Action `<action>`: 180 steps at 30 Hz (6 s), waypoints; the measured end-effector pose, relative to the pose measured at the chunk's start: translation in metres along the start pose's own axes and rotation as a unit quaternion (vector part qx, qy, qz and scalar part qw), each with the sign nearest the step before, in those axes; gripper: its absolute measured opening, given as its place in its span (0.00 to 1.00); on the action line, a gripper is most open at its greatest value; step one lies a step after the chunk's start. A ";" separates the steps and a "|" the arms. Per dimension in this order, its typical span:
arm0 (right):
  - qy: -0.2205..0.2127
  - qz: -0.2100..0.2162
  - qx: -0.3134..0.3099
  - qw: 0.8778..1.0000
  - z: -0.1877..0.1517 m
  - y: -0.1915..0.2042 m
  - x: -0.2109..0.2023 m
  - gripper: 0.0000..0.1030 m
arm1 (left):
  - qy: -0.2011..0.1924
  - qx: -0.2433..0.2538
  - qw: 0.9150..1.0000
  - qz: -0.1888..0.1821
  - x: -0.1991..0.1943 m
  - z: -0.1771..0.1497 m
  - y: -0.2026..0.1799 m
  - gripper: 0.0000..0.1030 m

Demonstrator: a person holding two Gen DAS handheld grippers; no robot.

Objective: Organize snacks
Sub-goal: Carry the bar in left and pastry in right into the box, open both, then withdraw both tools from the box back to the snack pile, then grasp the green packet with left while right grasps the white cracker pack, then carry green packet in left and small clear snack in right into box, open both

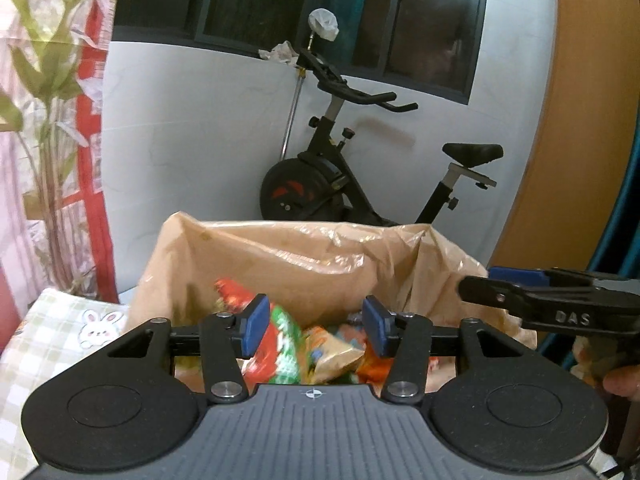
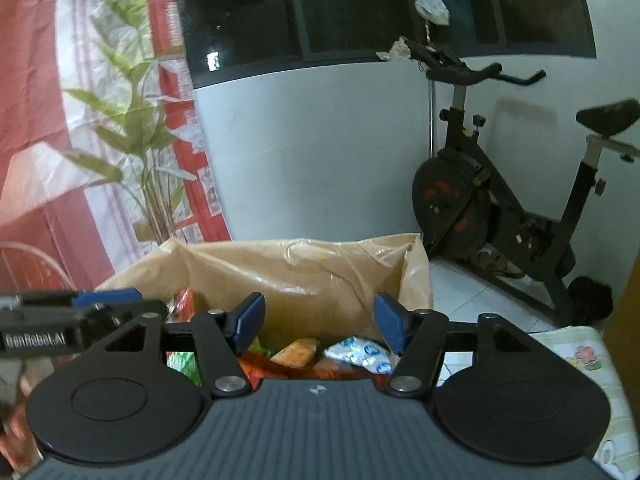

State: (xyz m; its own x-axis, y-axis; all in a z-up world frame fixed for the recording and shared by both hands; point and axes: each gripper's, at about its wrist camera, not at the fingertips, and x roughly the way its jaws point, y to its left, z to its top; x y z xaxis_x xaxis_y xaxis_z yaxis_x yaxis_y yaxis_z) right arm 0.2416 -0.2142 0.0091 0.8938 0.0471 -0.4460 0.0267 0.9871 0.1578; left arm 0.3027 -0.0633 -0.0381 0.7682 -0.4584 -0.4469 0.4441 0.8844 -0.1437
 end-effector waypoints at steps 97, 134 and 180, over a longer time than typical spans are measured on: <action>0.082 -0.015 -0.031 0.996 -0.224 -0.006 -0.053 0.63 | 0.096 -0.080 0.989 0.076 -0.048 -0.172 0.038 0.52; 0.149 0.034 -0.074 0.986 -0.222 0.016 -0.031 0.49 | 0.104 -0.089 0.988 0.067 -0.052 -0.176 0.040 0.52; 0.112 0.036 -0.055 0.992 -0.244 0.009 -0.033 0.20 | 0.148 -0.098 0.979 0.101 -0.022 -0.186 0.031 0.40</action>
State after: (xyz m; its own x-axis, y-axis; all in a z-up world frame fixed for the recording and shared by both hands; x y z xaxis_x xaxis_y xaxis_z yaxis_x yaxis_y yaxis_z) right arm 0.1033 -0.1699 -0.1902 0.7695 0.1381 -0.6236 -0.0926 0.9902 0.1050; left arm 0.2140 -0.0101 -0.1971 0.6514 -0.2524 -0.7155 0.1771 0.9676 -0.1801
